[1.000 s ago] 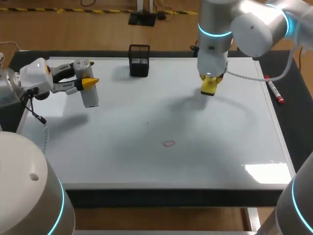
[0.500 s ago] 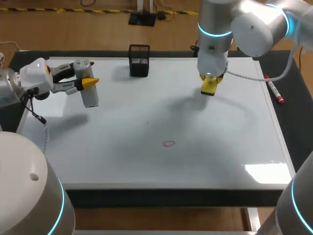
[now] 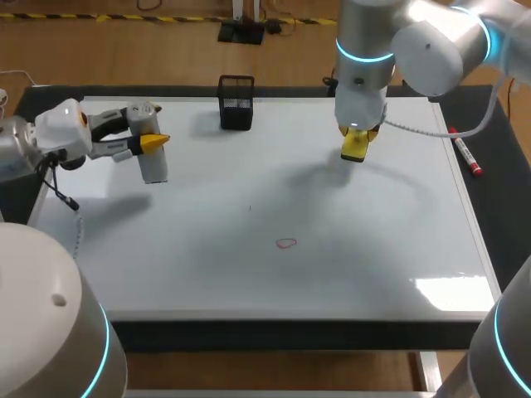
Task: Pick up the inspection probe, press it on each red-marked spot on the whiteboard one by one, put down the probe, pick up the eraser, and wipe off all the red marks.
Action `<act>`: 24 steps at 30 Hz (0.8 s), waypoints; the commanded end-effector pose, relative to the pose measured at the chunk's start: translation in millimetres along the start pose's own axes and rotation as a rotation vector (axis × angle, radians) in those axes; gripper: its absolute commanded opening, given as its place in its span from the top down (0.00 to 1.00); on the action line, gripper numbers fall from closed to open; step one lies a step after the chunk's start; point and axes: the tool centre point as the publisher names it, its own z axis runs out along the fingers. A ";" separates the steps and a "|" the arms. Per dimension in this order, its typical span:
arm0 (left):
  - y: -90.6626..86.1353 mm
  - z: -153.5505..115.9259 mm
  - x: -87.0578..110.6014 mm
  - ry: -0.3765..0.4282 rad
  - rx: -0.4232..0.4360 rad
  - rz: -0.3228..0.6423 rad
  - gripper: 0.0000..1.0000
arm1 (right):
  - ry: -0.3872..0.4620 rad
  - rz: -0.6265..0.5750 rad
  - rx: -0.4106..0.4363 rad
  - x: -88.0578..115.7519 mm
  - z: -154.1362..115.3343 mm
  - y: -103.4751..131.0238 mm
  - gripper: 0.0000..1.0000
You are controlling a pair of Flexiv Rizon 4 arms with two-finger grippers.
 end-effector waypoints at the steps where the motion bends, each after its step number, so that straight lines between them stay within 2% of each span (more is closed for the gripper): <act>1: -1.3 3.8 16.2 0.024 0.007 0.007 1.00 | 0.001 -0.002 0.001 0.9 -0.9 -0.7 1.00; 7: -13.7 19.7 61.2 0.111 0.031 0.033 1.00 | 0.001 -0.002 0.001 0.9 -0.9 -0.7 1.00; 13: -18.7 43.3 107.6 0.201 0.061 0.029 1.00 | 0.001 -0.002 0.001 0.9 -0.9 -0.7 1.00; 18: -20.6 57.5 137.6 0.210 0.122 0.027 1.00 | 0.001 -0.002 0.001 0.9 -0.9 -0.7 1.00; 24: -15.4 84.5 169.7 0.242 0.144 0.000 1.00 | 0.001 -0.002 0.001 0.9 -0.9 -0.7 1.00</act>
